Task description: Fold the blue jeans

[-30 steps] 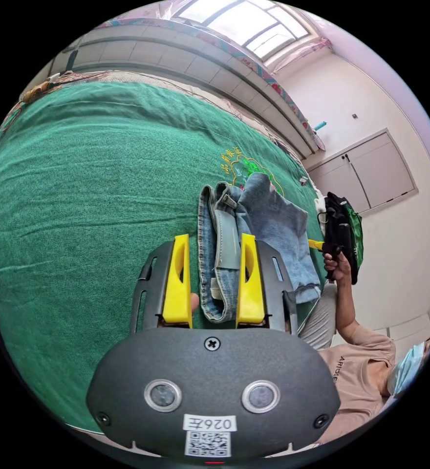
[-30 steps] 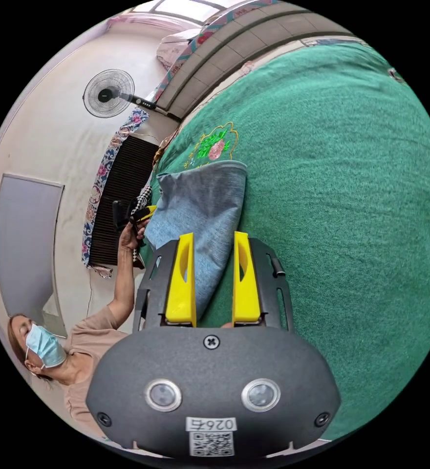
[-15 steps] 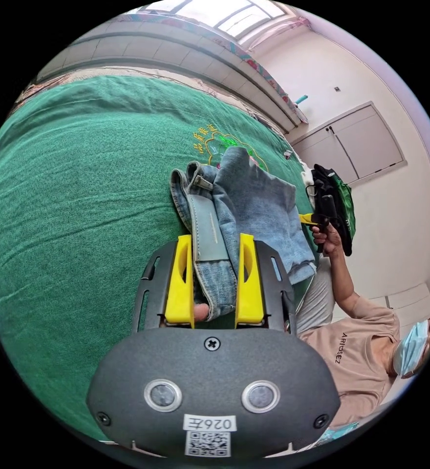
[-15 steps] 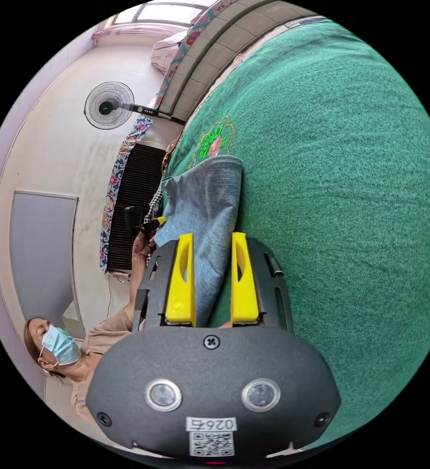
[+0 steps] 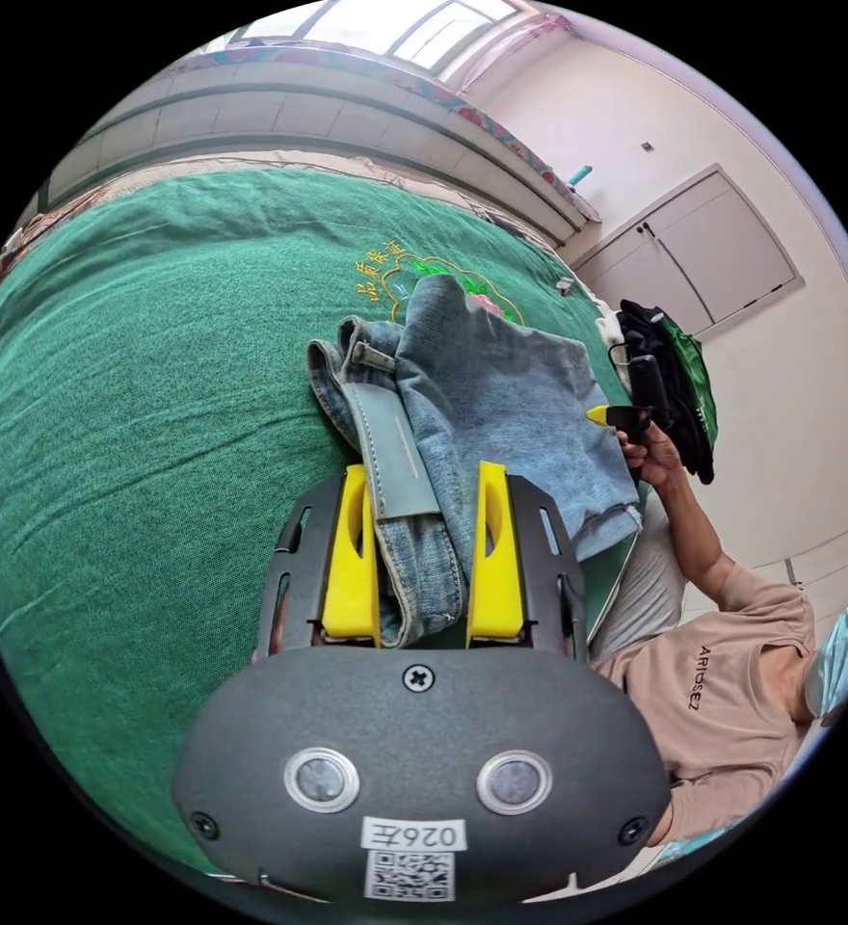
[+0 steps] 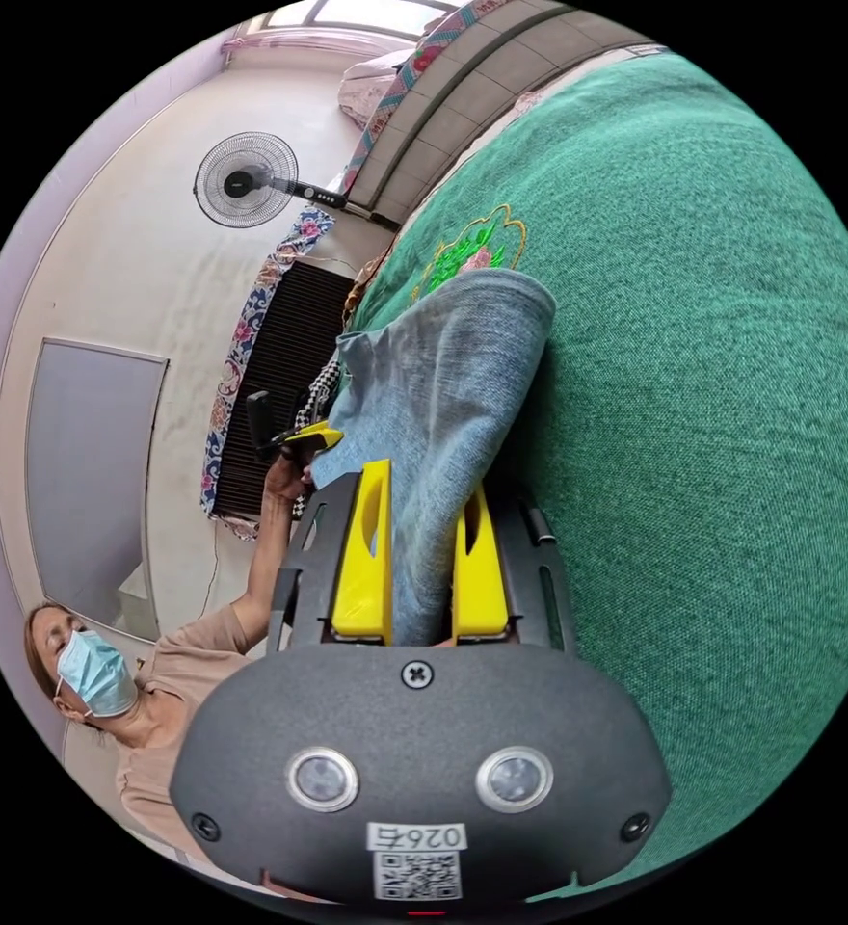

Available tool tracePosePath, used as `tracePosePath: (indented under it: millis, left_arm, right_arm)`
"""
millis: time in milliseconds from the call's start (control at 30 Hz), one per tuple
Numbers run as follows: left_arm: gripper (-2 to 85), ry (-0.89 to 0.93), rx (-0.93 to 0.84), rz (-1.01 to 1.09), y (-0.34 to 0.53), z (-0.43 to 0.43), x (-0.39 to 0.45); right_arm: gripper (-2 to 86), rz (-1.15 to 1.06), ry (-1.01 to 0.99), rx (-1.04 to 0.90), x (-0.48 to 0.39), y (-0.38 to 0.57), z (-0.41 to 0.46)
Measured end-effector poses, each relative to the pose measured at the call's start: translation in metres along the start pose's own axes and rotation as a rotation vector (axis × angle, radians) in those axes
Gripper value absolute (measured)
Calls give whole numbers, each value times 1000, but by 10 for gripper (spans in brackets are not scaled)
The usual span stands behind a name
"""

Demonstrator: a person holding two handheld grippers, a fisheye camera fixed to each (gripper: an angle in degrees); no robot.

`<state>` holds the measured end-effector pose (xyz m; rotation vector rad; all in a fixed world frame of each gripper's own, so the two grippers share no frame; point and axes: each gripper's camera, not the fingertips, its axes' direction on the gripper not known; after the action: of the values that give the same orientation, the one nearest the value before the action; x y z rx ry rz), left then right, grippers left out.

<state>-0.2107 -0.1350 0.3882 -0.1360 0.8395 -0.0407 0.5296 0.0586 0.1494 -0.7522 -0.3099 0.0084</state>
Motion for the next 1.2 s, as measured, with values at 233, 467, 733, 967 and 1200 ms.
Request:
tracePosePath:
  millis: [233,467,733,967,1200]
  left_arm:
    - [114,41,-17,-28,24,-8,0]
    - [92,-28,-17,14,55,-7,20]
    - [80,43,169,84,123,-49,67]
    - [80,-282,600,124,321,-145,149]
    - [80,-646,958,-176,519,-203,166]
  right_arm:
    - [52,-64,142,-26,-41,12,38]
    - [12,-91,230,-6,-88,32,81]
    - [-7,-379,675,82,-237,88,129]
    - [-8,-673,758,182,-391,126,178]
    - [-8,-1071,714,58,-567,114,342]
